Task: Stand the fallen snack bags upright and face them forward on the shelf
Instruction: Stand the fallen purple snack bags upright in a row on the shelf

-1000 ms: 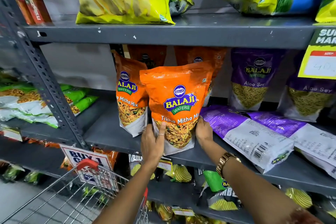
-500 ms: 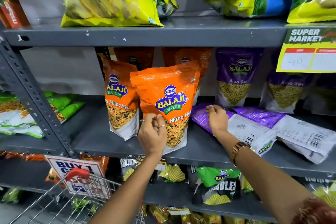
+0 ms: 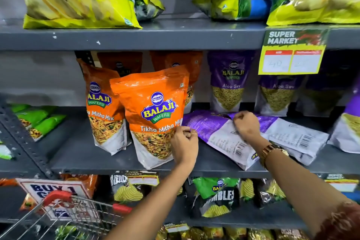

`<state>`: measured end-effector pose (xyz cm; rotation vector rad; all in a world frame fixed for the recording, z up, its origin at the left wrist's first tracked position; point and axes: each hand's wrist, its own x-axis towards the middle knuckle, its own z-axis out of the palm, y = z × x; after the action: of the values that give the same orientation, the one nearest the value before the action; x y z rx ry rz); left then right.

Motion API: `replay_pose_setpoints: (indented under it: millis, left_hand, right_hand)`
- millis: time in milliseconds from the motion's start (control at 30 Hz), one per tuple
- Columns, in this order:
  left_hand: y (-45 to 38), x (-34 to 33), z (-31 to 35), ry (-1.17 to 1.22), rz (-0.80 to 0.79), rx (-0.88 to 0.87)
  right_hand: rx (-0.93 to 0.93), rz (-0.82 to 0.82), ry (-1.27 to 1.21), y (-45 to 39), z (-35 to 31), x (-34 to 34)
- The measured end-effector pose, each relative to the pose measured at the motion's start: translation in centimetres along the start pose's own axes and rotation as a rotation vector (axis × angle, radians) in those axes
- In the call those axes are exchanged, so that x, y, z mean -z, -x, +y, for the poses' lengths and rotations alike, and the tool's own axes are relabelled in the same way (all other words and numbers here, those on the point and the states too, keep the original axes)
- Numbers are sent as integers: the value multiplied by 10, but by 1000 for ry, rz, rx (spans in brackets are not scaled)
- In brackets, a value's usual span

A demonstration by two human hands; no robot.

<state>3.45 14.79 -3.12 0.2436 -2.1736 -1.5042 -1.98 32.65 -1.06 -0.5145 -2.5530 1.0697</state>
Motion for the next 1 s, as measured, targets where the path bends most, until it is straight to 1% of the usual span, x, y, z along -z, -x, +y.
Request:
replay_pose_setpoints:
  millis: [67,100,167,200,233,267,300,400,467,667,767,833,900,933,1000]
  left_hand:
    - [-1,-19,-5,-52,-162,212]
    - [-1,-28,-7,-53,-268,360]
    - [2,-43,-6,76,-510,676]
    - [5,-50,-3,161,-611,772]
    - [7,-56,-2,212,-676,800]
    - [9,-63,1,248,-696,802]
    - [11,-70,2,284,-684,799]
    - [14,-84,2,399,-578,805]
    - [16,-88,2,436,-513,789]
    - [18,-88,16,399,-335,573]
    - [9,-85,20,386,-246,371]
    - [-1,-81,24,320,-212,238]
    - [-12,-78,25,211,-202,167]
    - [-16,-77,24,153,-207,151]
    - [-19,-75,18,71,-220,153]
  right_hand:
    - [-41,-90,133,-5,9,5]
    - [-56,-134,201,-8,13,7]
    - [-51,-221,304,-13,18,10]
    - [-41,-254,338,-15,19,10]
    - [-34,-278,361,-17,19,10]
    - [-25,-291,379,-19,19,9]
    - [-17,-300,394,-20,20,9]
    - [5,-289,414,-21,23,6]
    - [27,-265,360,-23,27,6]
    - [4,-248,-2,-29,38,16]
    - [21,-187,-259,-28,38,19]
    - [64,-135,-399,-27,37,20]
    - [100,-87,-481,-25,38,20]
    - [92,-100,-537,-25,41,18]
    - [39,-183,-639,-24,46,13]
